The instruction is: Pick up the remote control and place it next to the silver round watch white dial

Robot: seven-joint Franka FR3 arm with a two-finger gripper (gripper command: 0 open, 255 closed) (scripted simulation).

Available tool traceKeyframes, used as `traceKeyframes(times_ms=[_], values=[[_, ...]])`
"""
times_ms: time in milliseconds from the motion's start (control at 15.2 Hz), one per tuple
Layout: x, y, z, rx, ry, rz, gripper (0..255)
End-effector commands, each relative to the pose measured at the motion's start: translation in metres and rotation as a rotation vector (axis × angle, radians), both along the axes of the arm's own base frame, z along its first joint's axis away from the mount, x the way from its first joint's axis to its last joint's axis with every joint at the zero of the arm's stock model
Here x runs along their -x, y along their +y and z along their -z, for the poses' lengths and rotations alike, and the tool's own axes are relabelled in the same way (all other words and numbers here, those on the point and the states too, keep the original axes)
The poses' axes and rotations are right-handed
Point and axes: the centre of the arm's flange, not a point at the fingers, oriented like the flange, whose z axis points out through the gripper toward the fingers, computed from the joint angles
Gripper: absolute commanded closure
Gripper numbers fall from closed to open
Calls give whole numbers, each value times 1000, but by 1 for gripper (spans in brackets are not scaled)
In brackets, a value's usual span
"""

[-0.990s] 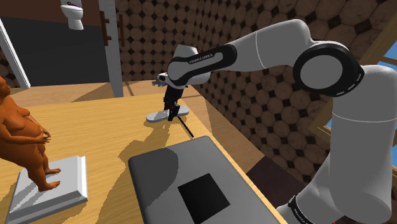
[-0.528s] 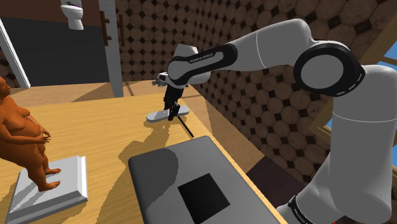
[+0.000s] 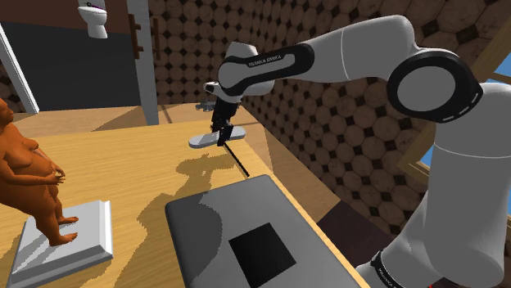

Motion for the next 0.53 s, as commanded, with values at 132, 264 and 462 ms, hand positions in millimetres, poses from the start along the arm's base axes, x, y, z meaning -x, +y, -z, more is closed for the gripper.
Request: traceKeyframes(times_ms=[132,264,462], values=[[1,2,-20,0,0,0,255],[0,2,-31,0,0,0,255],[0,2,-47,0,0,0,255]])
